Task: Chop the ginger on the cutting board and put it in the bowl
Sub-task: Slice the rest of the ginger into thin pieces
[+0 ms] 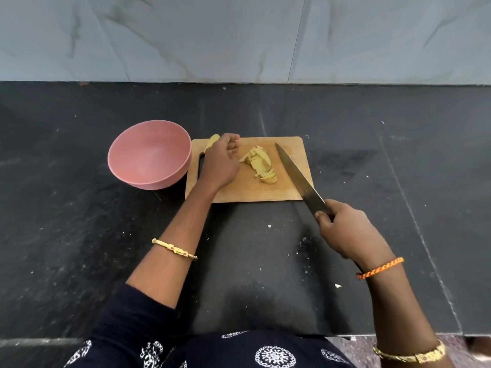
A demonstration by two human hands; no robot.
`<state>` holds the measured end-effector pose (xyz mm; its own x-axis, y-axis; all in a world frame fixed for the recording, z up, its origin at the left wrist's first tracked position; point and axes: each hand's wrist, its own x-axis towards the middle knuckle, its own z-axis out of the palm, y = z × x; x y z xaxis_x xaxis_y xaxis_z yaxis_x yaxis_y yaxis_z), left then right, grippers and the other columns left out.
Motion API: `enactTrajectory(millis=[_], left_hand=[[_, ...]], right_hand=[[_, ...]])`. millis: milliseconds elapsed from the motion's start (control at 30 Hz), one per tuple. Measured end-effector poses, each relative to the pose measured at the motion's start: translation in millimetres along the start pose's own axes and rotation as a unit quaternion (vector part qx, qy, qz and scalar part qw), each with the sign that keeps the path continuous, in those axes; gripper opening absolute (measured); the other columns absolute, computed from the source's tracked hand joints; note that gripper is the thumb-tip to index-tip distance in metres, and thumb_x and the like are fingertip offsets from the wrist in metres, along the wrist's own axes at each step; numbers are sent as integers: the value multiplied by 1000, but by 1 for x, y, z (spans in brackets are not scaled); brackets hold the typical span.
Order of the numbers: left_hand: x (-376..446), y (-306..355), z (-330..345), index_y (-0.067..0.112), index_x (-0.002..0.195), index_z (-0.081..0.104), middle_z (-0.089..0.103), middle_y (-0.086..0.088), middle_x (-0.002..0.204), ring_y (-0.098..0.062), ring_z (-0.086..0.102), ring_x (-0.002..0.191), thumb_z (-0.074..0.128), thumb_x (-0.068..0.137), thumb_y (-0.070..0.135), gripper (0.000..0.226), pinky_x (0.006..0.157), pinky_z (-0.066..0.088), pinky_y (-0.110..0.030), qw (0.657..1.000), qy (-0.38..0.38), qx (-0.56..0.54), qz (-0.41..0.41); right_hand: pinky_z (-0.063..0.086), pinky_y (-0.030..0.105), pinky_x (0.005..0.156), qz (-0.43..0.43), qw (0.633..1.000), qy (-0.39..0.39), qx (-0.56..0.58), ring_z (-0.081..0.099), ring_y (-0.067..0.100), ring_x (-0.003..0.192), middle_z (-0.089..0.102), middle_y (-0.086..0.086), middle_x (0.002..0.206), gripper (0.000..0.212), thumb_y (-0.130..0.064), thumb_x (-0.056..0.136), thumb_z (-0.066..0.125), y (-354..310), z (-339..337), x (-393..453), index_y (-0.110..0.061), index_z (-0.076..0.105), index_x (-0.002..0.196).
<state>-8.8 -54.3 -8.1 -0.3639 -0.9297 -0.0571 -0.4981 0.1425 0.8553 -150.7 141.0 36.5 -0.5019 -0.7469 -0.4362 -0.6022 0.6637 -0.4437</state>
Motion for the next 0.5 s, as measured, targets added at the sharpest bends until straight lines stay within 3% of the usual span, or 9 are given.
enactTrajectory(millis=[100, 267, 400, 500], left_hand=[[-5, -3, 7, 6, 125, 54, 63, -9, 115, -15, 59, 104, 52, 86, -5, 40, 85, 44, -16, 992, 48, 108, 45], [-4, 2, 21, 0, 114, 61, 67, -13, 94, -21, 62, 87, 47, 91, -4, 27, 81, 54, -35, 971, 96, 192, 107], [-1, 2, 20, 2, 126, 54, 67, -10, 92, -19, 61, 86, 49, 91, -2, 36, 82, 52, -33, 966, 82, 207, 134], [2, 0, 21, 2, 121, 55, 64, -12, 98, -21, 59, 90, 49, 91, 2, 31, 80, 50, -29, 960, 72, 227, 145]], right_hand=[[47, 32, 61, 2, 1000, -12, 14, 52, 16, 59, 56, 4, 73, 14, -23, 98, 41, 2, 0, 0, -19, 55, 101], [42, 25, 52, -19, 999, -32, 26, 51, 13, 57, 55, 2, 71, 13, -24, 99, 42, 0, 5, -1, -19, 54, 97], [46, 27, 56, -22, 998, -37, 43, 52, 13, 58, 56, 2, 73, 13, -24, 99, 42, -3, 9, -1, -21, 54, 103], [45, 25, 55, -24, 998, -34, 47, 53, 13, 58, 56, 2, 74, 18, -25, 99, 42, -4, 9, 0, -20, 55, 109]])
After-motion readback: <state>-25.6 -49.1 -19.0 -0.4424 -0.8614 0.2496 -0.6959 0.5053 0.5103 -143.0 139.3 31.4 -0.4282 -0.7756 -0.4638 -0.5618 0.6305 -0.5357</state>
